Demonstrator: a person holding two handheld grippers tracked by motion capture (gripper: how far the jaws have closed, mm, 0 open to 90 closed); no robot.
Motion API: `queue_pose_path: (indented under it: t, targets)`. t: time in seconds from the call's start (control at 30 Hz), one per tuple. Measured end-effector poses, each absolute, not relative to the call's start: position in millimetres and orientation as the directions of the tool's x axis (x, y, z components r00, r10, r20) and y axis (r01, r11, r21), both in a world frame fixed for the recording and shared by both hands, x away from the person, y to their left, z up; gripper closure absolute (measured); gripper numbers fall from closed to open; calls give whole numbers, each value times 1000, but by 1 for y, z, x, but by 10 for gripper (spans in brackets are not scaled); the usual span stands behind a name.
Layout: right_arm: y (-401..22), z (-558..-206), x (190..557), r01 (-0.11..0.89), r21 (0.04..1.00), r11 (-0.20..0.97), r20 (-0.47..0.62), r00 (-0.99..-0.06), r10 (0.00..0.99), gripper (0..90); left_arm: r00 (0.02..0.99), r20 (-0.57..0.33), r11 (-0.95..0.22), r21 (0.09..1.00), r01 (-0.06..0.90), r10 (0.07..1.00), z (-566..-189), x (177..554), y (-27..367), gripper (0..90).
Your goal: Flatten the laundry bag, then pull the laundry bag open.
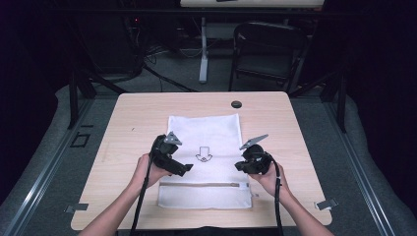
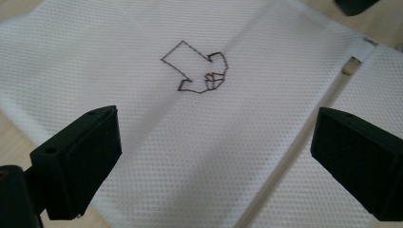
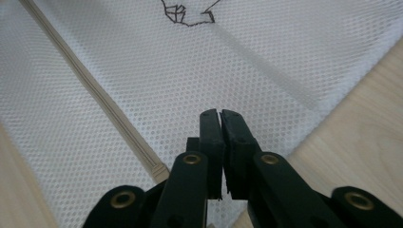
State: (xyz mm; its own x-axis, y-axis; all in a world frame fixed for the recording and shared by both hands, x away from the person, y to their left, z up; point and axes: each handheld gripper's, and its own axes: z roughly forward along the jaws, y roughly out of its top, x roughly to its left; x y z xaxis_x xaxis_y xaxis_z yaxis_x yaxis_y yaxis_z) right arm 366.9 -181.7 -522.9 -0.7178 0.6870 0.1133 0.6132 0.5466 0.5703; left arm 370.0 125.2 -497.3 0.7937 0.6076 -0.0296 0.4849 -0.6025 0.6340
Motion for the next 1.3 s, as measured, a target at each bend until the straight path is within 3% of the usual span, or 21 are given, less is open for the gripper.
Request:
queue_pose_path:
  t: [0.33, 1.03, 1.3]
  targets:
    - [-162, -546, 373, 598, 515, 614, 68, -742, 667, 900, 843, -70, -649, 605, 462, 534, -509, 354, 107, 22]
    - [-182, -540, 347, 631, 444, 636, 108, -743, 661, 900, 891, -57, -721, 566, 400, 450, -523, 346, 72, 70]
    - [-179, -549, 346, 644, 417, 642, 124, -739, 662, 900, 925, -53, -756, 559, 340, 376, -532, 345, 45, 173]
